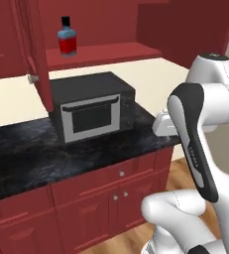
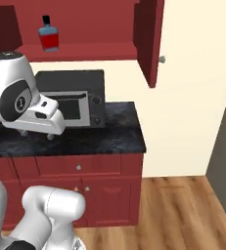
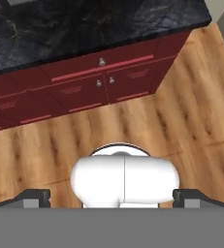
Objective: Get the candle and the liquor from the cabinet and move them to the dining counter.
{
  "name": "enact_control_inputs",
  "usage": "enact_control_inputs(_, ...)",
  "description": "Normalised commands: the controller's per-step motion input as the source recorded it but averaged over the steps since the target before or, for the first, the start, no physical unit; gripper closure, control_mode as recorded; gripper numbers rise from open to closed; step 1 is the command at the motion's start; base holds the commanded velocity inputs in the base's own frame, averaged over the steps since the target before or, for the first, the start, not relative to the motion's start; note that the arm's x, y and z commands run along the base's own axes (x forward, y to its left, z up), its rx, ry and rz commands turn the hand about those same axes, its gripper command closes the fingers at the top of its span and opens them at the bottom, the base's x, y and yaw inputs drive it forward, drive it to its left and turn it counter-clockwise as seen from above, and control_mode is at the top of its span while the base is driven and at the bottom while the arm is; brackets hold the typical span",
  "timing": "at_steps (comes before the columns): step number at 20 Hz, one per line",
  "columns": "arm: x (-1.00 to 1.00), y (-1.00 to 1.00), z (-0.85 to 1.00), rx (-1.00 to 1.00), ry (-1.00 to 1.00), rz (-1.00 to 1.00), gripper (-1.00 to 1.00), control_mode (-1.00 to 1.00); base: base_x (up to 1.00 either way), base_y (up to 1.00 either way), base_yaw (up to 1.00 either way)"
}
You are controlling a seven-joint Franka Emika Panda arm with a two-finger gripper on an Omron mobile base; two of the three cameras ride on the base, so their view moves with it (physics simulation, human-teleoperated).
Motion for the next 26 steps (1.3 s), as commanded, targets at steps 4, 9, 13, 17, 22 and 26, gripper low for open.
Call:
enact_control_inputs(4, 0.00, 0.00, 0.00, 0.00, 0.00, 0.00, -1.00, 1.00, 0.53, -0.20, 0.41)
enact_control_inputs(9, 0.00, 0.00, 0.00, 0.00, 0.00, 0.00, -1.00, 1.00, 0.58, -0.09, 0.37)
enact_control_inputs(13, 0.00, 0.00, 0.00, 0.00, 0.00, 0.00, -1.00, 1.00, 0.58, -0.07, 0.33)
enact_control_inputs(17, 0.00, 0.00, 0.00, 0.00, 0.00, 0.00, -1.00, 1.00, 0.65, 0.00, 0.15)
enact_control_inputs(22, 0.00, 0.00, 0.00, 0.00, 0.00, 0.00, -1.00, 1.00, 0.71, 0.00, 0.01)
enact_control_inputs(26, 0.00, 0.00, 0.00, 0.00, 0.00, 0.00, -1.00, 1.00, 0.49, 0.00, -0.02)
